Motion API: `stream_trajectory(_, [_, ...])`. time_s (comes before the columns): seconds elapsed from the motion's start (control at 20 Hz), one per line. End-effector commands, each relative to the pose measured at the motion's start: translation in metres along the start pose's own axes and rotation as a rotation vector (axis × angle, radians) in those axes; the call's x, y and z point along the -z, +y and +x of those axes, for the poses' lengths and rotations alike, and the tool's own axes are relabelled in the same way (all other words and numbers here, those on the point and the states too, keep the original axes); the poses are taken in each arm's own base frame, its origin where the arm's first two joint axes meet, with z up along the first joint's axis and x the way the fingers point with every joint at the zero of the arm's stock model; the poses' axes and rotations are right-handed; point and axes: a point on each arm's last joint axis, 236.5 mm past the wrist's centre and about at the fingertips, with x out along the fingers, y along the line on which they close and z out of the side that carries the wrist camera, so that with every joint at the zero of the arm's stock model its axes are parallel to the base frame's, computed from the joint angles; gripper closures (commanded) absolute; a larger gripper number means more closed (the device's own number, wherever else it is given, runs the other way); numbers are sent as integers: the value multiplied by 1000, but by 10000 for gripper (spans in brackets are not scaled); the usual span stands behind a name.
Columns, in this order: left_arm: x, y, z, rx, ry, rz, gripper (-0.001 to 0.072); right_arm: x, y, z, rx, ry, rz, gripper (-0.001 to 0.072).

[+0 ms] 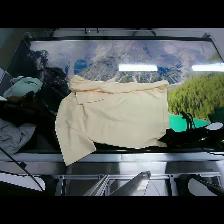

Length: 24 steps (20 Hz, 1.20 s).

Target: Fold the shirts.

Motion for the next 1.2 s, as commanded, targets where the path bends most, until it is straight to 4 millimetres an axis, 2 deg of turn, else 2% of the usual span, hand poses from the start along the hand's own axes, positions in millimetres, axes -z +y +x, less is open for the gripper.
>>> stream_trajectory(0.0, [20, -14, 30, -30, 149, 61, 415, -3, 6, -2, -18, -16, -3, 696])
stream_trajectory(0.15, [60, -19, 44, -14, 364, 10, 415, -3, 11, -4, -31, -9, -8, 696])
stream_trajectory(0.2, [67, -21, 45, -7, 404, 1, 416, -3, 15, -6, -45, -1, -11, 696])
stream_trajectory(0.25, [71, -24, 43, 0, 420, 1, 479, -3, 21, -8, -63, 8, -15, 696])
stream_trajectory(0.3, [70, -28, 40, 0, 411, 12, 693, -2, 29, -12, -85, 17, -21, 696])
stream_trajectory(0.35, [67, -34, 35, 2, 382, 30, 689, -4, 40, -17, -116, 15, -32, 696])
stream_trajectory(0.4, [58, -49, 27, 35, 327, 69, 688, -8, 54, -26, -153, 1, -50, 696])
stream_trajectory(0.5, [39, -107, -3, 195, 186, 186, 687, -20, 94, -55, -235, -57, -134, 697])
stream_trajectory(0.6, [33, -197, -64, 457, 18, 372, 688, -30, 143, -102, -304, -142, -264, 696])
stream_trajectory(0.65, [42, -246, -107, 591, -76, 507, 688, -37, 176, -137, -345, -235, -353, 697])
stream_trajectory(0.7, [49, -283, -144, 667, -190, 615, 686, -43, 205, -174, -382, -339, -423, 696])
stream_trajectory(0.75, [68, -324, -192, 736, -322, 759, 683, -46, 241, -227, -418, -493, -523, 696])
stream_trajectory(0.85, [127, -388, -275, 844, -536, 1032, 682, -38, 294, -321, -419, -769, -683, 697])
stream_trajectory(0.9, [162, -411, -310, 875, -626, 1158, 682, -31, 314, -363, -398, -907, -739, 696])
stream_trajectory(1.0, [219, -437, -350, 856, -768, 1331, 681, -13, 344, -424, -359, -1120, -803, 696])
stream_trajectory(1.1, [254, -451, -376, 759, -932, 1395, 681, 5, 363, -458, -300, -1256, -860, 696])
stream_trajectory(1.15, [262, -453, -382, 684, -999, 1400, 681, 12, 369, -468, -266, -1302, -883, 695])
